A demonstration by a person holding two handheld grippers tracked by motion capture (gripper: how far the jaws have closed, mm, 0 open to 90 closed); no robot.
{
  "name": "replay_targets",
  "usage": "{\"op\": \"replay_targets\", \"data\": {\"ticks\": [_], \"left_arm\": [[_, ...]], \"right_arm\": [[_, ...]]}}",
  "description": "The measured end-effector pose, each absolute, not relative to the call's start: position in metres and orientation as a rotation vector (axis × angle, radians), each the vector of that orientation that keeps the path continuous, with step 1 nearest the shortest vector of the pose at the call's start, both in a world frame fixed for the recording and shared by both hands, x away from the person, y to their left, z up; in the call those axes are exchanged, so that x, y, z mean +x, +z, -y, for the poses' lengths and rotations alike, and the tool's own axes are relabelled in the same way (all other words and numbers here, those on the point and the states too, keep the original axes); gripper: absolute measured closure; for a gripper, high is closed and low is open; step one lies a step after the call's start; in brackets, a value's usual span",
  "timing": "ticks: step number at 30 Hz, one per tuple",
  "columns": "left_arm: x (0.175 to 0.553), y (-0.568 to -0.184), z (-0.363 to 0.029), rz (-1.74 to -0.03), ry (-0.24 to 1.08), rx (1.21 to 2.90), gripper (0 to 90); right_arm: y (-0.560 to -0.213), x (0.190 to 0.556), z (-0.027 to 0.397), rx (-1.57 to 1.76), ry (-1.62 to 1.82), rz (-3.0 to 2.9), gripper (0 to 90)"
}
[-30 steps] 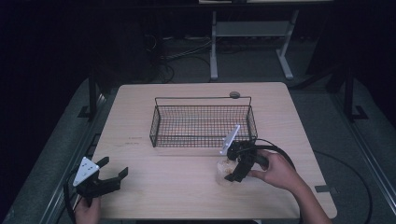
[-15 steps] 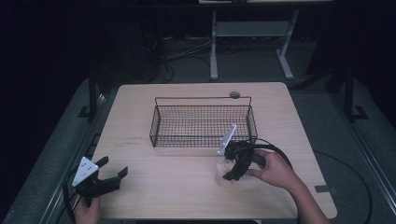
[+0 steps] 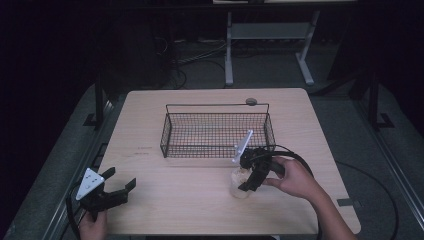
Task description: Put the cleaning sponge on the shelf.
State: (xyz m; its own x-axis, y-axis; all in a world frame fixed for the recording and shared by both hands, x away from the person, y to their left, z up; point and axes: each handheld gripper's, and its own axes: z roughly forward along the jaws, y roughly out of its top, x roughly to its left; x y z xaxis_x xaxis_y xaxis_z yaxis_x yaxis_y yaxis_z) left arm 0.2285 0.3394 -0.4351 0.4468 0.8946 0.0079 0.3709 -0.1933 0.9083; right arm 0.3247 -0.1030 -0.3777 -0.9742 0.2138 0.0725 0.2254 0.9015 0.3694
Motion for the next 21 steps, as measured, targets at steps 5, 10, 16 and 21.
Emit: {"op": "replay_targets", "data": {"ticks": [5,10,16,21], "left_arm": [[0.229,-0.435,-0.339,-1.088,0.706,1.768,14.1],[0.229,-0.435,-0.339,-1.086,0.705,1.769,14.1],[0.229,-0.435,-0.339,-1.085,0.703,1.769,14.1],[0.229,-0.435,-0.339,-1.085,0.702,1.768,14.1]], "right_arm": [[-0.372,0.327,0.102,-0.346,-0.602,3.037,27.4],[-0.365,0.33,0.101,-0.341,-0.617,3.031,27.4],[-0.355,0.335,0.1,-0.333,-0.636,3.039,27.4],[-0.347,0.339,0.1,-0.334,-0.635,3.044,27.4]]}}
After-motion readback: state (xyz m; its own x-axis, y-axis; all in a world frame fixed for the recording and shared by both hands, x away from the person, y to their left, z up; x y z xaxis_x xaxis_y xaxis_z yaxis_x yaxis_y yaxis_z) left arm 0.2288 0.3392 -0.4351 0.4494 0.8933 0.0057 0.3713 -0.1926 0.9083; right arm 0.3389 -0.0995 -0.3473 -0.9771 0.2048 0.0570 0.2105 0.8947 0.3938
